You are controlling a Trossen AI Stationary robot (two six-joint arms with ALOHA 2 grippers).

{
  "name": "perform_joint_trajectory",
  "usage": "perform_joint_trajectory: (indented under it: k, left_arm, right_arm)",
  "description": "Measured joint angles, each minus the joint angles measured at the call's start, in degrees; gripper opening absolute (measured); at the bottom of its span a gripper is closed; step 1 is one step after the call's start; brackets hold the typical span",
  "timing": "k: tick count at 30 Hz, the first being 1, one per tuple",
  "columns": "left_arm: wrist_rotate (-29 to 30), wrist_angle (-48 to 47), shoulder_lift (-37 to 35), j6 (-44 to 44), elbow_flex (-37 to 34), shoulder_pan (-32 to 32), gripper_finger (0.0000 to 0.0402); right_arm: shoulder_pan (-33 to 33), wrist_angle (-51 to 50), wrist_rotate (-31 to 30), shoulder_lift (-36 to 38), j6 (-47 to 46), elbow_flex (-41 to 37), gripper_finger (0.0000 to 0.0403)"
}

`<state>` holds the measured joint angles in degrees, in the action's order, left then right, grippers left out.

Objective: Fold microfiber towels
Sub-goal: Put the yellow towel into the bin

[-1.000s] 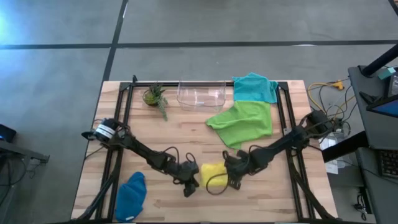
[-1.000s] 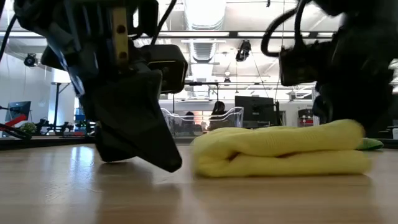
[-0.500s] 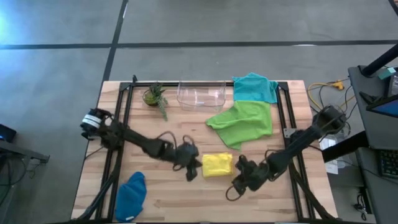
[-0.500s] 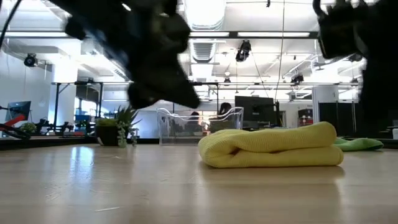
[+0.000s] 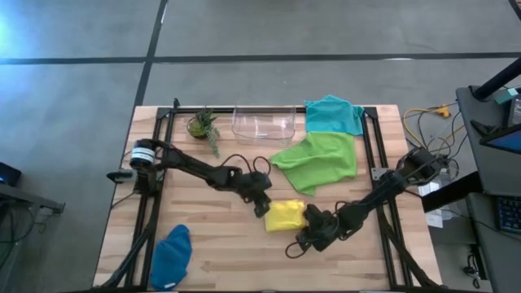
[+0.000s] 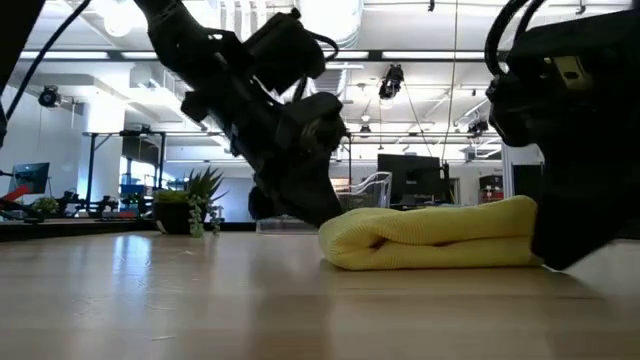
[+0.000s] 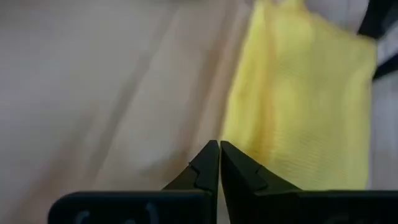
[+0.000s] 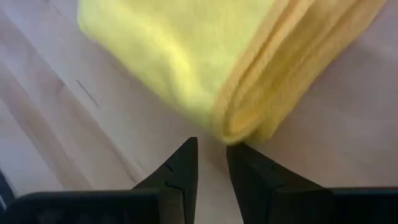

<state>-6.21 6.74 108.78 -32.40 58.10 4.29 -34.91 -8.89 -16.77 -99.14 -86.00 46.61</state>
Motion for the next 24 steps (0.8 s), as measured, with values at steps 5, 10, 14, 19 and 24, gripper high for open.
perform_joint_trajectory:
  k: [5, 10, 14, 19, 24]
  left_arm:
    - [-1.4, 1.9, 2.6, -3.3, 0.1, 4.4, 0.0]
    - [-2.0, 1.3, 2.7, -6.3, -0.1, 9.4, 0.0]
    - [-1.9, 0.1, 1.6, -8.5, -0.2, 11.8, 0.0]
    - [-2.2, -2.1, -1.7, -10.4, -0.5, 12.9, 0.0]
    - [5.6, -2.7, -9.0, -5.9, 0.1, 12.2, 0.0]
  right_arm:
    - [2.7, -1.0, 0.5, 0.2, 3.5, -0.2, 0.0082]
    - [3.8, -3.6, 1.1, 1.5, 7.9, -0.5, 0.0082]
    - [2.5, -9.8, 1.3, 5.2, 8.5, -0.6, 0.0082]
    - [-0.6, -11.5, 0.7, 11.2, 8.5, -1.4, 0.0082]
    - [-5.4, -8.1, -2.1, 13.6, 2.6, -1.9, 0.0082]
